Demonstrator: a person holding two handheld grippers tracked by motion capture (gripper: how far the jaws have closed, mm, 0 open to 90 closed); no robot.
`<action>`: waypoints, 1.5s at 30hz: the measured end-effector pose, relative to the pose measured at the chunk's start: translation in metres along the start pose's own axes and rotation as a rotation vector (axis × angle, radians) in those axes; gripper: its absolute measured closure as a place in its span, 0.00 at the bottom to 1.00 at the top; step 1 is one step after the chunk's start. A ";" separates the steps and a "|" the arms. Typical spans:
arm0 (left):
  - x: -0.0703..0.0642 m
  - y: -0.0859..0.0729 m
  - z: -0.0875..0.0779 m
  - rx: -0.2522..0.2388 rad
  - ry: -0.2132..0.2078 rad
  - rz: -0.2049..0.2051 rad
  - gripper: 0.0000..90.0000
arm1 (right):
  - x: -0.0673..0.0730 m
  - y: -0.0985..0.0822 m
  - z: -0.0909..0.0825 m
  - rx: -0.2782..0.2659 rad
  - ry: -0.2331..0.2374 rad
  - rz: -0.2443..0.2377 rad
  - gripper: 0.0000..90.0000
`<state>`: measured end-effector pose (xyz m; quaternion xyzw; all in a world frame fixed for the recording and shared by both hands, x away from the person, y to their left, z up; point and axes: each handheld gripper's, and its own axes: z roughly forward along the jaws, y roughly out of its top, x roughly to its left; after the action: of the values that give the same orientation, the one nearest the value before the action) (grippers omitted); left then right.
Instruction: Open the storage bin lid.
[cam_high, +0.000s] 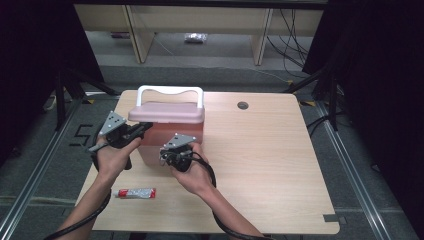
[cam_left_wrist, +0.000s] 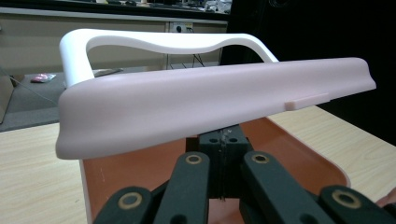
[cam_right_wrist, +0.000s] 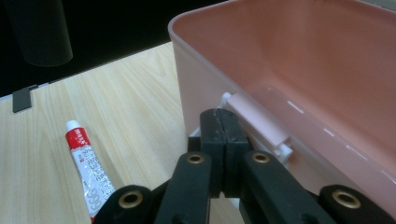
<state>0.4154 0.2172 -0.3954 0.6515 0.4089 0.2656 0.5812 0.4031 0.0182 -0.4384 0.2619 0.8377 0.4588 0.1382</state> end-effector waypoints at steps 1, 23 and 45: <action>0.000 0.001 0.000 0.000 0.003 0.001 1.00 | 0.001 0.000 0.000 0.001 0.000 0.015 1.00; 0.002 0.010 0.012 -0.027 0.025 0.001 1.00 | 0.002 -0.003 0.002 -0.017 -0.011 0.000 1.00; 0.003 0.014 0.022 -0.122 0.055 0.000 1.00 | 0.001 -0.004 0.002 -0.026 -0.003 0.009 1.00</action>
<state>0.4378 0.2084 -0.3862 0.6074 0.4077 0.3080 0.6082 0.4018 0.0184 -0.4430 0.2647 0.8302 0.4701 0.1407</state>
